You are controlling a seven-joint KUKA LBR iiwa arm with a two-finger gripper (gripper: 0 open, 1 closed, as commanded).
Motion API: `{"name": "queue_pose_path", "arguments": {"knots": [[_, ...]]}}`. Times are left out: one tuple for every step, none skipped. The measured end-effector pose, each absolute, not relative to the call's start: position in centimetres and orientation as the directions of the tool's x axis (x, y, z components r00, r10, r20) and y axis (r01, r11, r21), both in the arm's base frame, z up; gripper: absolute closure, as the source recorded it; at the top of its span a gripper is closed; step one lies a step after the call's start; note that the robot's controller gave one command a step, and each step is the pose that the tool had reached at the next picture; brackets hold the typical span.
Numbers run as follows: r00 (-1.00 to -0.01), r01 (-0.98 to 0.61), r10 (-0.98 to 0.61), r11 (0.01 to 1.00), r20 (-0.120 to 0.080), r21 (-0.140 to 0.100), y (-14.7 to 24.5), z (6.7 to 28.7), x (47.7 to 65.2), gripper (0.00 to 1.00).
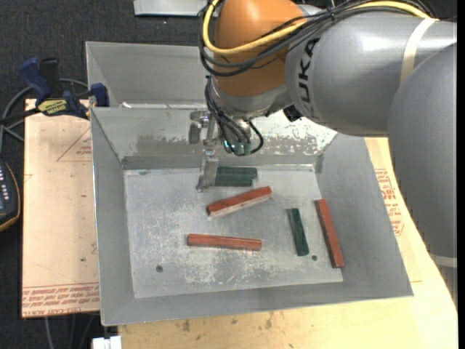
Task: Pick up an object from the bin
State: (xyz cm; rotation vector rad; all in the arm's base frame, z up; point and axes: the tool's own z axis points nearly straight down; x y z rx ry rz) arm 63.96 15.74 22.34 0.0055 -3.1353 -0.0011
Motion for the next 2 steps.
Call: {"name": "queue_pose_path", "arguments": {"knots": [[-1.0, -0.009, -0.009, 1.0, 0.008, -0.002, 9.8, 13.8, 61.9, 0.0], [-0.999, 0.048, 0.048, 0.999, 0.006, 0.001, 7.4, 6.7, 57.5, 0.0]]}}
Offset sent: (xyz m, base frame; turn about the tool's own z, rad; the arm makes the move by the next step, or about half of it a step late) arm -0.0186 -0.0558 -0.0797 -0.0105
